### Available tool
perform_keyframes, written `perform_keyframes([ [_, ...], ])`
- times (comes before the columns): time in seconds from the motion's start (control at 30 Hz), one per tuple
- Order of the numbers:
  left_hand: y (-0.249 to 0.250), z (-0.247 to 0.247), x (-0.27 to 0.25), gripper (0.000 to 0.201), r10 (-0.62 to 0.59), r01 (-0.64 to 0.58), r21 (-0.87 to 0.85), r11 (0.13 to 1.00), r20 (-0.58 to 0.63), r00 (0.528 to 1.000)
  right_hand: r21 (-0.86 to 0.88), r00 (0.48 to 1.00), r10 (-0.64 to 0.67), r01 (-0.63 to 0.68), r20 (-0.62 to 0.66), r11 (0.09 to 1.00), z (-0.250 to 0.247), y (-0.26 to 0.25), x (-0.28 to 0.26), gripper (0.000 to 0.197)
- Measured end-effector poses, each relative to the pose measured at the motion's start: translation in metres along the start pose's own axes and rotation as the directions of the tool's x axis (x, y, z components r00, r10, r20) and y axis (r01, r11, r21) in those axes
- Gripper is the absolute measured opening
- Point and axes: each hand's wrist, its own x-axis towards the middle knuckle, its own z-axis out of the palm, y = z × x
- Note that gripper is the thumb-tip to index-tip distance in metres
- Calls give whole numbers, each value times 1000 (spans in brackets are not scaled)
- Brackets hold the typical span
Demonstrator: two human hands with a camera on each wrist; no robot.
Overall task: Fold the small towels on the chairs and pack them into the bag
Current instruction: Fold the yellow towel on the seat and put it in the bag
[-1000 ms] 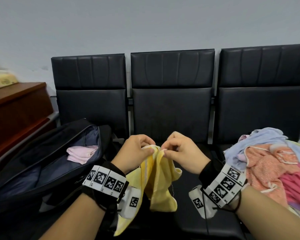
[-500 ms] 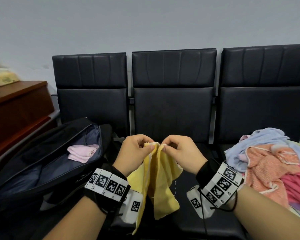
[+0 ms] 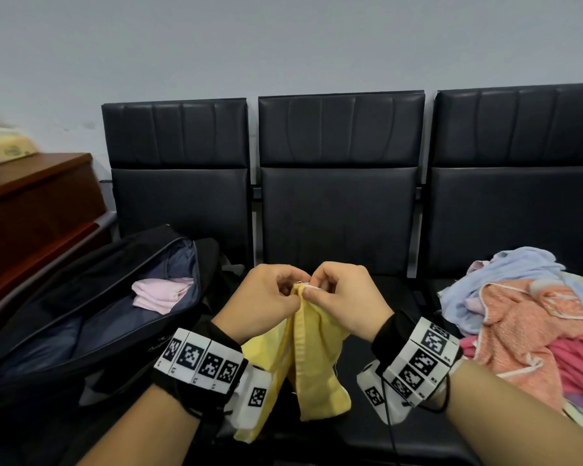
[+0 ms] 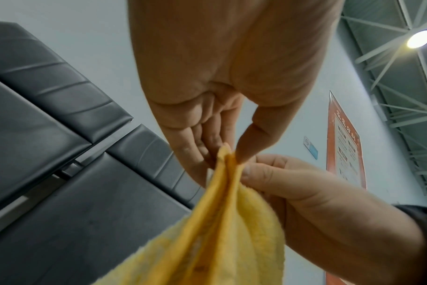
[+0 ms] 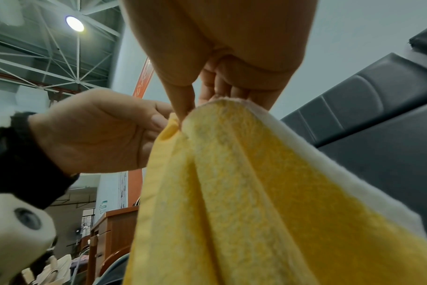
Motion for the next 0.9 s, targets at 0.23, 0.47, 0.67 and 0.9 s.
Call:
perform_keyframes([
  [0.23,-6,-3,2,15,53,-47,85,995,-64,997,49,995,-46,41,90,998,-1,-2,0,6],
  [0.47,-4,-18,5,19,134,-144,3,990,-381,915,-71,928,54,-30,368,997,-7,41,-1,26],
  [0.67,-1,-53,6,20,161,-190,24,982,-638,753,-333,915,140,-7,378,943,-23,71,-7,39],
  [0.9,-13,-89,3,23,133,-129,63,990,-745,654,-577,939,-15,223,342,786,-52,68,-4,23],
])
